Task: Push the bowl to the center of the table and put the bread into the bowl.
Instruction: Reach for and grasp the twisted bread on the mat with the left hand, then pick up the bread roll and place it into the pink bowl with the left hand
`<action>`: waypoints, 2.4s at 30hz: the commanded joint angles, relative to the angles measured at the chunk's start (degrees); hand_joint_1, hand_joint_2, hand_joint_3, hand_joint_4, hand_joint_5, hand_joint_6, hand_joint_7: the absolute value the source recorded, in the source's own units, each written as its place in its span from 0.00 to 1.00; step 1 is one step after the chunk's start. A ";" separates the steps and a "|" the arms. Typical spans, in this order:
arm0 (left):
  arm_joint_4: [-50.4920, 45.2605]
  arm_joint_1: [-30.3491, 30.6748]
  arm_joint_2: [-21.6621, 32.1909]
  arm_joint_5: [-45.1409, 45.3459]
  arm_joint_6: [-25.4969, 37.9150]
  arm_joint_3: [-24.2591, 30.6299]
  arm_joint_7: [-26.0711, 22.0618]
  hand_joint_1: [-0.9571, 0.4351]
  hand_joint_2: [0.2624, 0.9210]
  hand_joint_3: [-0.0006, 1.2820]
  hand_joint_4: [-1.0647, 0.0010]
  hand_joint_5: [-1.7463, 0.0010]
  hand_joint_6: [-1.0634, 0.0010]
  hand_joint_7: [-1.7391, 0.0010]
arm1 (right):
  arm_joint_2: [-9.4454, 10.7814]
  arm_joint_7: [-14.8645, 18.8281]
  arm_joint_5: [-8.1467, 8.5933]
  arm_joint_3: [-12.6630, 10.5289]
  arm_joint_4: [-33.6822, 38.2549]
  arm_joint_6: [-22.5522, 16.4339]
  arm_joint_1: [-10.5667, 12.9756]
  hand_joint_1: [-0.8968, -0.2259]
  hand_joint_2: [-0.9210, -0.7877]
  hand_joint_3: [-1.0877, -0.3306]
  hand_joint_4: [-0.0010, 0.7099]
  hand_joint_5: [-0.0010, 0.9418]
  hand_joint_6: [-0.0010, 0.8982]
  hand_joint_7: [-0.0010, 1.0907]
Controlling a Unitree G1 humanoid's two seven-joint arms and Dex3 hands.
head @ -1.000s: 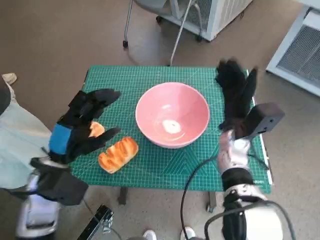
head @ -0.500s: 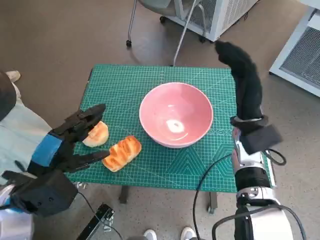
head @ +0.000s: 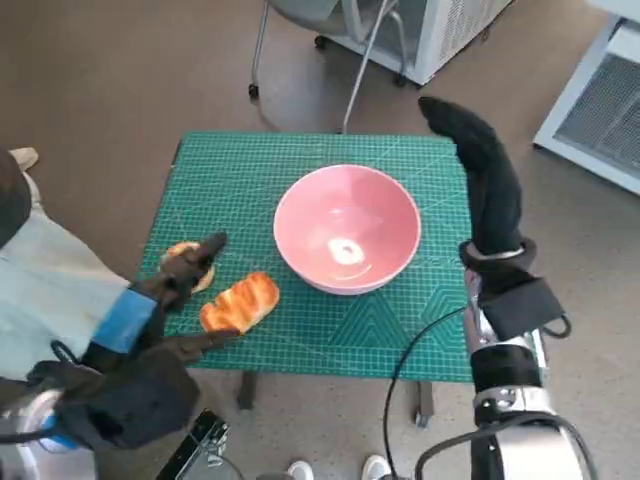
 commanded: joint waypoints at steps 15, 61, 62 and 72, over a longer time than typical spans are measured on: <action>5.15 -5.83 -1.03 10.08 4.63 -11.94 -1.56 0.38 0.83 0.00 0.85 1.00 0.75 1.00 | 0.03 0.47 0.97 0.58 0.08 1.16 1.49 0.72 0.00 0.58 0.62 0.00 0.22 0.79; 37.82 -9.11 -9.95 15.36 -13.69 -15.32 15.47 0.72 0.47 0.63 0.52 0.07 0.48 0.33 | 0.70 5.37 6.05 0.42 -0.83 1.43 2.78 0.68 0.00 0.60 0.62 0.00 0.20 0.82; 37.99 -8.99 -9.82 15.36 -14.34 -15.17 15.90 0.72 0.46 0.64 0.52 0.07 0.47 0.32 | 0.70 5.52 6.19 0.40 -0.85 1.46 2.81 0.68 0.00 0.60 0.62 0.00 0.20 0.82; 38.39 -8.04 -9.12 16.16 -18.22 -13.45 18.47 0.69 0.48 0.61 0.51 0.05 0.42 0.34 | 0.95 6.48 7.11 0.55 -1.45 1.71 3.31 0.68 0.00 0.60 0.63 0.00 0.20 0.83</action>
